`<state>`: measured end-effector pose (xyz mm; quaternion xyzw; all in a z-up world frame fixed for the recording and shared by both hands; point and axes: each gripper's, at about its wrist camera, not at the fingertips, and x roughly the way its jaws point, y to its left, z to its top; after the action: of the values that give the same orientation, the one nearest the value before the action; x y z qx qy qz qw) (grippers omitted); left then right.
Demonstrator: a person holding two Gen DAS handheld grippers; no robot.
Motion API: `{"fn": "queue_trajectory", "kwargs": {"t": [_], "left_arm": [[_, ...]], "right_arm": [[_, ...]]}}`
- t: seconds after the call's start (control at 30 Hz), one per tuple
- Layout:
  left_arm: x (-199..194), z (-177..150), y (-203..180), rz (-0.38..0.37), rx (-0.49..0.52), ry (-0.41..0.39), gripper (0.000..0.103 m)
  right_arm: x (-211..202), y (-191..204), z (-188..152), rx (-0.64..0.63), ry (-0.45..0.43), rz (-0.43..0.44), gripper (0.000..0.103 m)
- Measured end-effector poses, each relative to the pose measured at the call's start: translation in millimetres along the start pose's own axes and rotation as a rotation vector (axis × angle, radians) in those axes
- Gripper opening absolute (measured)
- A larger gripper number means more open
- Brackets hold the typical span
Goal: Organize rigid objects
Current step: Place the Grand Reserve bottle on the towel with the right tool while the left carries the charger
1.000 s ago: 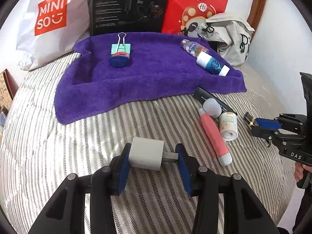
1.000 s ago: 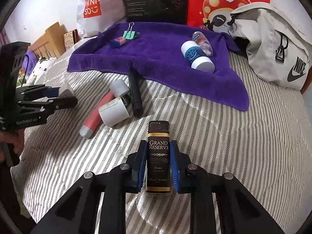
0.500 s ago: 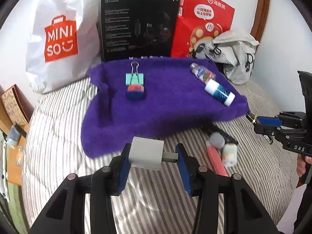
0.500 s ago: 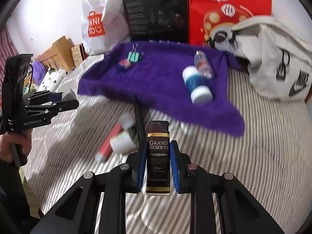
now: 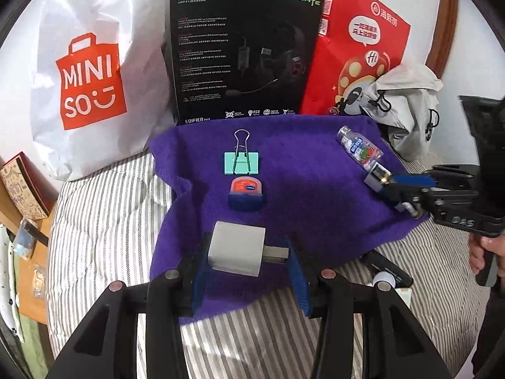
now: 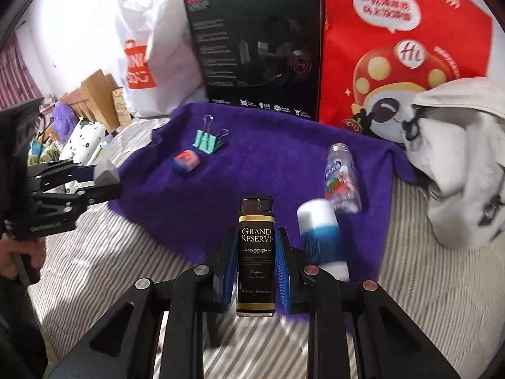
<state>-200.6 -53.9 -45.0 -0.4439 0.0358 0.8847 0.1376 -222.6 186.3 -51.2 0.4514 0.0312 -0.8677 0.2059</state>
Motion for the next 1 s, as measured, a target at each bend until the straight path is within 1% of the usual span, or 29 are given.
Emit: {"fn": "queue_trajectory", "kwargs": {"t": [0.13,0.23,0.47,0.63,0.8,0.87,1.0], "left_arm": [[9.6,3.3,4.3,-0.013,-0.01,0.013,0.043],[15.3,3.9,6.8,-0.018,-0.011,0.021,0.043],[22.0,4.4,16.3,-0.018,-0.031,0.03,0.043],[21.3,4.3,21.7,-0.009,-0.041,0.036,0.043],[20.1,4.8,24.4,-0.007,-0.043,0.043,0.043],[20.0,5.4,24.6,-0.01,-0.043,0.045,0.043],[19.6,8.4,21.9,0.006,-0.048,0.022,0.043]], "right_arm": [[29.8,-2.9,7.5,-0.003,0.05,-0.003,0.023],[44.1,-1.4,8.0,-0.024,0.075,-0.028,0.023],[66.3,1.8,2.3,-0.07,0.137,-0.054,0.024],[65.6,1.3,-0.9,-0.089,0.122,-0.047,0.024],[64.4,5.6,-2.1,-0.142,0.119,-0.051,0.024],[64.1,3.3,-0.2,-0.137,0.128,-0.035,0.026],[61.6,1.6,0.9,-0.128,0.151,-0.003,0.037]]}}
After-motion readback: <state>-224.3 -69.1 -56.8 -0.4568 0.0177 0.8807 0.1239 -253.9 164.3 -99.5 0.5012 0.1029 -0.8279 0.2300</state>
